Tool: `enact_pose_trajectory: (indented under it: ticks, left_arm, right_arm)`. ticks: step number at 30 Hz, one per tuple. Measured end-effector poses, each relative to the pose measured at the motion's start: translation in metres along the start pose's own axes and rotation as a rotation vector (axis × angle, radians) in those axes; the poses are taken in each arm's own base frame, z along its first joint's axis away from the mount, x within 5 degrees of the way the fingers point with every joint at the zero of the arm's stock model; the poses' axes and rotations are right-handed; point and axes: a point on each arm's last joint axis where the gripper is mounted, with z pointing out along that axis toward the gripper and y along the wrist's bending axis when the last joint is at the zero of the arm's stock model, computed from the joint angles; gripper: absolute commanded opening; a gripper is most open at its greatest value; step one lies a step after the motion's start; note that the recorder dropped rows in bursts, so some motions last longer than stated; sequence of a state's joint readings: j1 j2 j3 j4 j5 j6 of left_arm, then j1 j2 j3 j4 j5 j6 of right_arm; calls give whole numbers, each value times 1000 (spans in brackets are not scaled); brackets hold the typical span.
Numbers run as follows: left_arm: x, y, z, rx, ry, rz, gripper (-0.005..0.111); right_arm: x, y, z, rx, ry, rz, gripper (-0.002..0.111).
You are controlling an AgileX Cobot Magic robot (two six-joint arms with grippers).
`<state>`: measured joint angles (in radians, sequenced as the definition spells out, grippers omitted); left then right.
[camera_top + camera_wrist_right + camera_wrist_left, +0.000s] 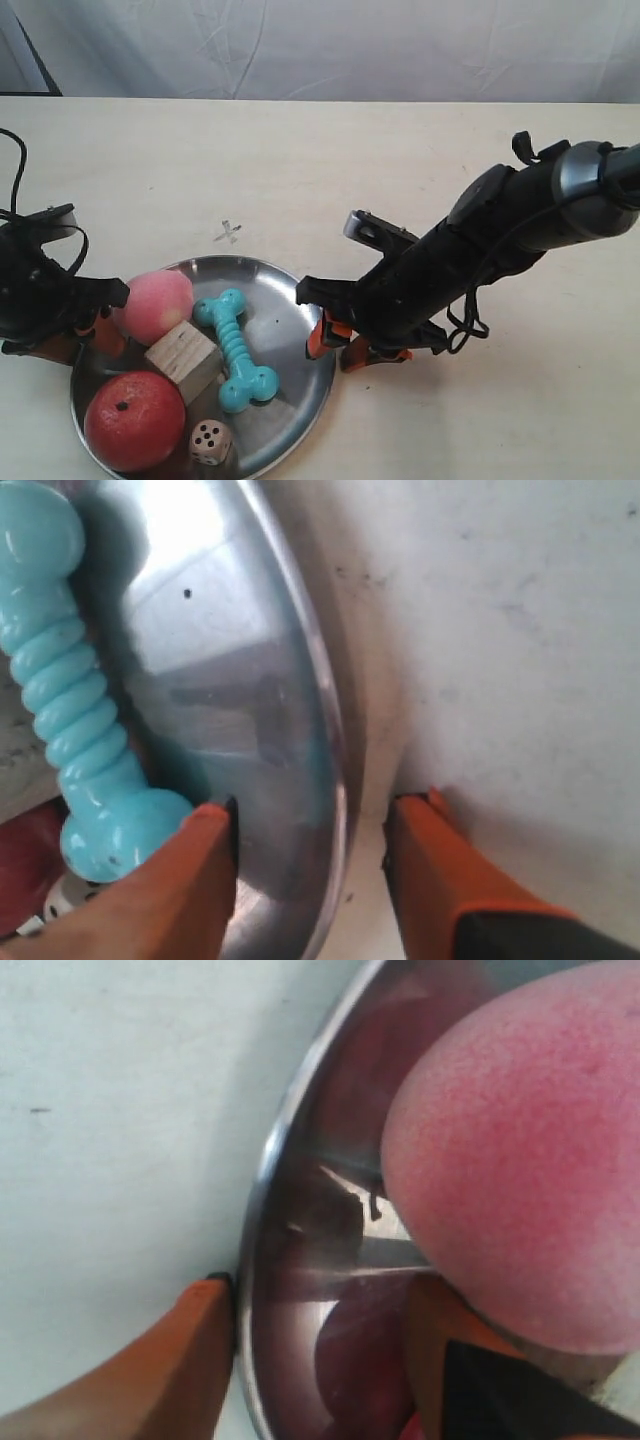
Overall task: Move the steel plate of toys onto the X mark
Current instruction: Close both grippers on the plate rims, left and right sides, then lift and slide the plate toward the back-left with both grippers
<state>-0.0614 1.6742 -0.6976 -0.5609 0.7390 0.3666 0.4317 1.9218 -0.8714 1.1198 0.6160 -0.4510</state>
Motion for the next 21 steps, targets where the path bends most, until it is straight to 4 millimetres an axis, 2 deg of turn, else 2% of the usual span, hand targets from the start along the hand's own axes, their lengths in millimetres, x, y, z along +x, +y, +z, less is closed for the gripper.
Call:
enact_pose_trajectory:
  ticks: [5,9,12,14,16,17,19,21]
  left_arm:
    - [0,1,2,0,4,-2,50]
    - [-1,4,11,-2,43,-13,50]
    - [-3,4,14,5,53,-19,47]
    - [-3,5,15,9,66,-13,37]
    - [-4,7,16,11,73,-11,23]
    - [-4,8,16,11,75,-3,15]
    - [-4,9,17,9,78,24,0]
    - [-5,10,17,16,67,48,0]
  right_arm:
    - [5,10,7,-4,-11,-20,46]
    - [7,13,10,-6,-17,-22,45]
    - [7,14,10,-7,-19,-20,36]
    - [6,13,10,-2,-27,-22,21]
    - [6,11,10,12,-33,-30,4]
    - [6,10,11,20,-36,-36,0]
    - [5,8,11,29,-47,-30,0]
    - [4,6,10,32,-52,-25,0]
